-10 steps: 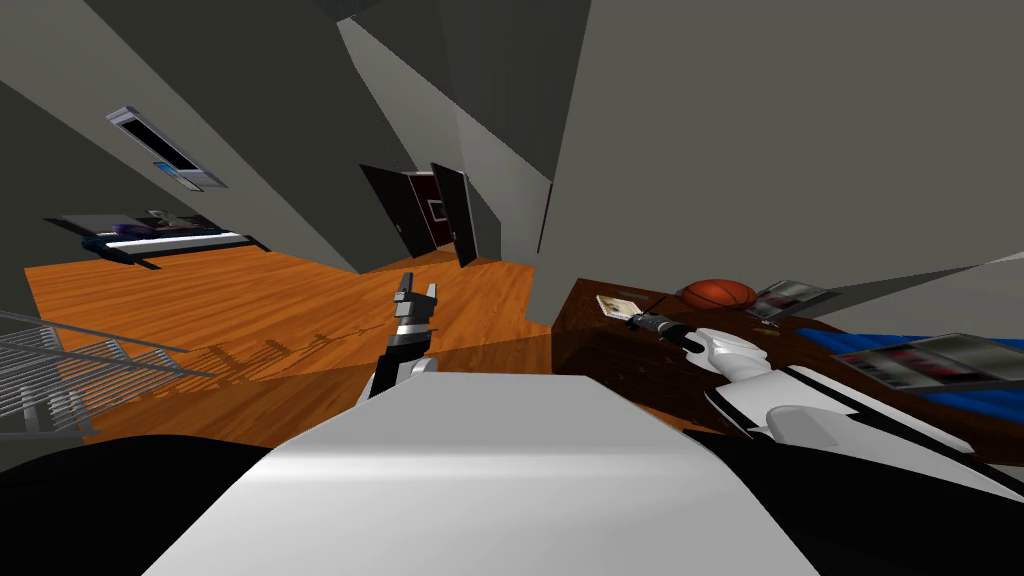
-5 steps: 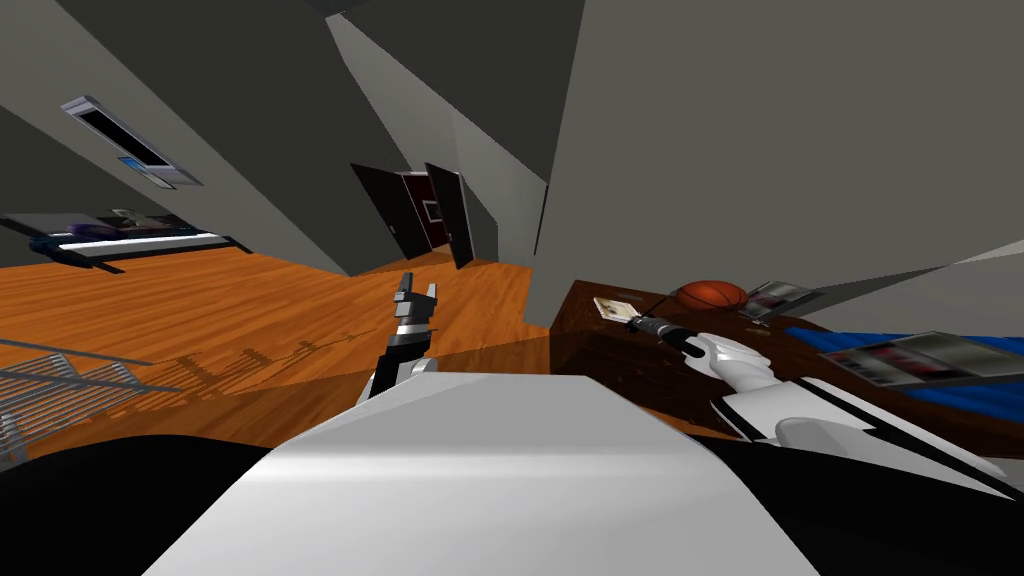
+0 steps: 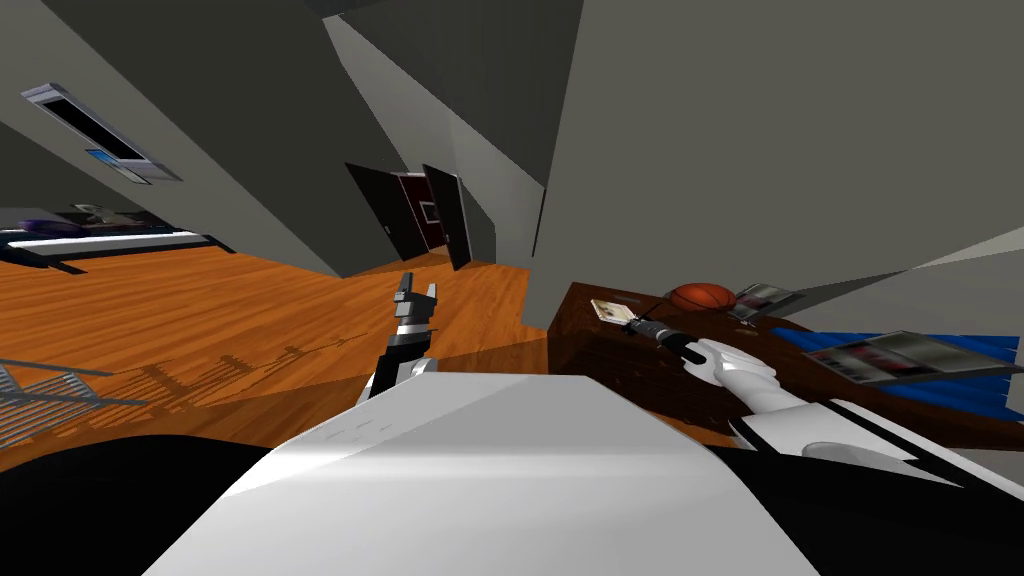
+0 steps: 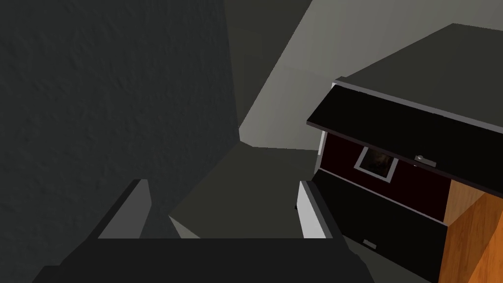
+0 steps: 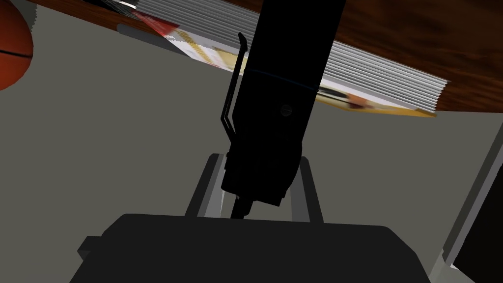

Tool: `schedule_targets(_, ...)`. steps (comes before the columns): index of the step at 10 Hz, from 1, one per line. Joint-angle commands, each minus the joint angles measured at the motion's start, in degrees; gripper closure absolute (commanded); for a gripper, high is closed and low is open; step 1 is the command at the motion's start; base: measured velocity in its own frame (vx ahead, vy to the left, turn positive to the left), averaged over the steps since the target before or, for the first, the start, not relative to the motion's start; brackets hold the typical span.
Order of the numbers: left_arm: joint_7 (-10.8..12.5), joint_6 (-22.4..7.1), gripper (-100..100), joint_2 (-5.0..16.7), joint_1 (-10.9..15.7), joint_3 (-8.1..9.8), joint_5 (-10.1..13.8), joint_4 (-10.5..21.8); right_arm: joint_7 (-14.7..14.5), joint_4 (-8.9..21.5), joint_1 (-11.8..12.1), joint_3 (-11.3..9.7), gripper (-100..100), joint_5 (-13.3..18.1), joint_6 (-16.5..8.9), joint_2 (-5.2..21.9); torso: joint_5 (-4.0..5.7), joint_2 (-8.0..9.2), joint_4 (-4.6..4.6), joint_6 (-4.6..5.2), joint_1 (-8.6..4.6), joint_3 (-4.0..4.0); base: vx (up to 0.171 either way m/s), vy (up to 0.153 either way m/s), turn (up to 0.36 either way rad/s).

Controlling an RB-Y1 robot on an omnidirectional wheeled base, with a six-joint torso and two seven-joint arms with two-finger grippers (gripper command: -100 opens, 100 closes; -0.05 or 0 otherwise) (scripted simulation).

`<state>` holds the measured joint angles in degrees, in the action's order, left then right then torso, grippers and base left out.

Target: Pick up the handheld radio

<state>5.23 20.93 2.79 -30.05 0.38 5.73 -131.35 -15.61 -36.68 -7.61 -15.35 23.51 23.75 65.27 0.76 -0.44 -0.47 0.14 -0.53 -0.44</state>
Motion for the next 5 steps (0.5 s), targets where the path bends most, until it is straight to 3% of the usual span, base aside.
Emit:
schedule_targets(1, 0.00, 0.00, 0, 0.00, 0.00, 0.00, 0.00, 0.00, -0.31, -2.86, 2.86, 0.94, 100, -0.17, 0.12, -0.08, 0.00, 0.00, 0.00, 0.00, 0.00, 0.00, 0.070, -0.012, -0.021)
schedule_targets(2, 0.00, 0.00, 0, 0.00, 0.01, 0.00, 0.00, 0.00, -0.31, -3.16, 4.00, 0.94, 100, -0.17, 0.12, -0.08, 0.04, 0.06, -0.01, -0.06, 0.02, 0.02, 0.030, -0.012, 0.016)
schedule_targets(3, 0.00, 0.00, 0, 0.00, 0.01, -0.01, 0.00, 0.00, -2.38, -5.92, 6.34, 4.30, 100, -1.76, -0.78, -0.52, 0.28, 0.17, -0.13, -0.06, -0.01, 0.01, 0.117, -0.019, -0.150)
schedule_targets(5, 0.00, 0.00, 0, 0.00, 0.00, 0.00, 0.00, 0.00, -2.38, -10.17, 10.48, 5.48, 100, -1.76, -0.78, -0.52, 0.33, -0.12, -0.20, -0.05, -0.09, -0.16, 0.091, -0.014, -0.037)
